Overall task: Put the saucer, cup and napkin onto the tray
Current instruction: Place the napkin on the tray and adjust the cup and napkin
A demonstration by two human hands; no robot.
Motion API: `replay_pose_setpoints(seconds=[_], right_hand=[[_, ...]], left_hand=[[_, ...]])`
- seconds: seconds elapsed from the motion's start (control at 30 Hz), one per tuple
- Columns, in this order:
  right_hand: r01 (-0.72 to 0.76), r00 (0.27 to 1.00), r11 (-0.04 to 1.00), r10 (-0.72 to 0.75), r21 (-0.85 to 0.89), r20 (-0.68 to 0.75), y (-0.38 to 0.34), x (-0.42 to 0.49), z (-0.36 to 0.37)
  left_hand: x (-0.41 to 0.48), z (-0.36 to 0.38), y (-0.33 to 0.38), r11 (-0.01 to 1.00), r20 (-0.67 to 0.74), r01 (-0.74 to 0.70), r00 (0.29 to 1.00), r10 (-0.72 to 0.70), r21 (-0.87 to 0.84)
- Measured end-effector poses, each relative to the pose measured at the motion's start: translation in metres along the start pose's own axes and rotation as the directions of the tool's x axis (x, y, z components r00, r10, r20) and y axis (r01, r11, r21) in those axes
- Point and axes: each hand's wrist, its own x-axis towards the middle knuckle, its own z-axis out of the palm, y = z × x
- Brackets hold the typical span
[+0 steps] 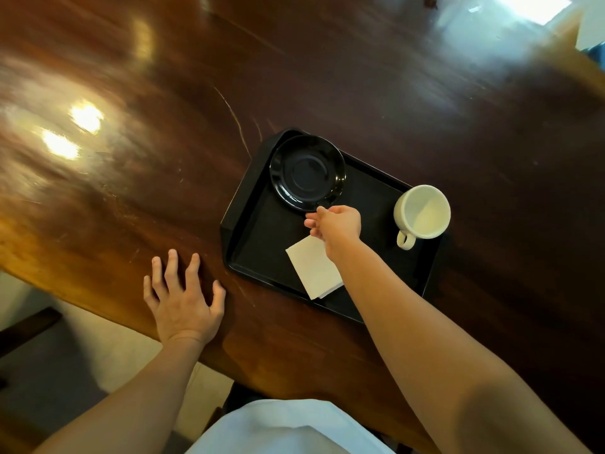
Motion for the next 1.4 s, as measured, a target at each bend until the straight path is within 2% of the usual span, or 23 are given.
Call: replay_pose_setpoints(seconds=[0.13,0.2,0.23,0.33,0.4,0.47,0.5,0.63,0.77,1.0,1.1,1.2,1.3,1.4], right_hand=[[0.039,0.999,0.997,-0.037,-0.062,0.027,-0.002,0.0,-0.008],[0.135,0.991,0.977,-0.131,-0.164,0.035,-0.001,-0.005,-0.019],[0.227,0.974,0.939,-0.225,-0.258,0.037,0.001,-0.009,-0.027],[0.487,0.859,0.68,-0.486,-0.548,0.161,0.016,-0.026,-0.052],[0.572,0.799,0.452,-0.495,-0.685,0.342,0.036,-0.038,-0.063],[0.62,0.75,0.187,-0.425,-0.762,0.507,0.057,-0.046,-0.067],[0.63,0.735,0.095,-0.393,-0.77,0.553,0.066,-0.048,-0.066],[0.629,0.713,-0.035,-0.373,-0.777,0.594,0.082,-0.047,-0.061],[0.595,0.693,-0.073,-0.457,-0.8,0.557,0.083,-0.045,-0.06],[0.471,0.728,0.02,-0.573,-0.882,0.376,0.071,-0.034,-0.074],[0.414,0.769,0.092,-0.568,-0.906,0.294,0.067,-0.026,-0.082],[0.404,0.81,0.225,-0.54,-0.887,0.231,0.06,-0.018,-0.083],[0.474,0.786,0.269,-0.558,-0.839,0.266,0.057,-0.014,-0.088],[0.512,0.789,0.175,-0.483,-0.841,0.38,0.06,-0.01,-0.1]], left_hand=[[0.0,0.001,-0.001,1.0,0.004,-0.004,1.0,0.003,0.01],[0.0,0.001,-0.001,1.0,0.013,0.002,1.0,-0.002,0.007],[0.0,0.001,-0.001,1.0,0.014,0.004,1.0,-0.004,0.006],[0.0,0.001,0.0,1.0,0.014,0.011,1.0,-0.011,0.001],[0.0,0.0,0.0,1.0,0.015,0.008,1.0,-0.008,-0.003],[-0.001,-0.001,0.0,1.0,0.01,0.006,1.0,-0.006,-0.006],[-0.001,-0.001,0.0,1.0,0.007,0.006,1.0,-0.006,-0.008],[-0.001,0.0,0.001,1.0,-0.016,0.007,1.0,-0.007,-0.019],[-0.003,0.0,0.0,1.0,-0.033,-0.002,0.999,0.001,-0.026],[-0.005,-0.003,0.003,0.999,-0.05,-0.005,0.999,0.004,-0.034],[-0.006,-0.004,0.003,0.999,-0.054,-0.006,0.999,0.004,-0.036],[-0.006,-0.005,0.005,0.999,-0.06,-0.008,0.998,0.005,-0.042],[-0.006,-0.006,0.004,0.999,-0.059,-0.009,0.998,0.006,-0.045],[-0.006,-0.004,0.004,0.999,-0.065,-0.008,0.998,0.005,-0.045]])
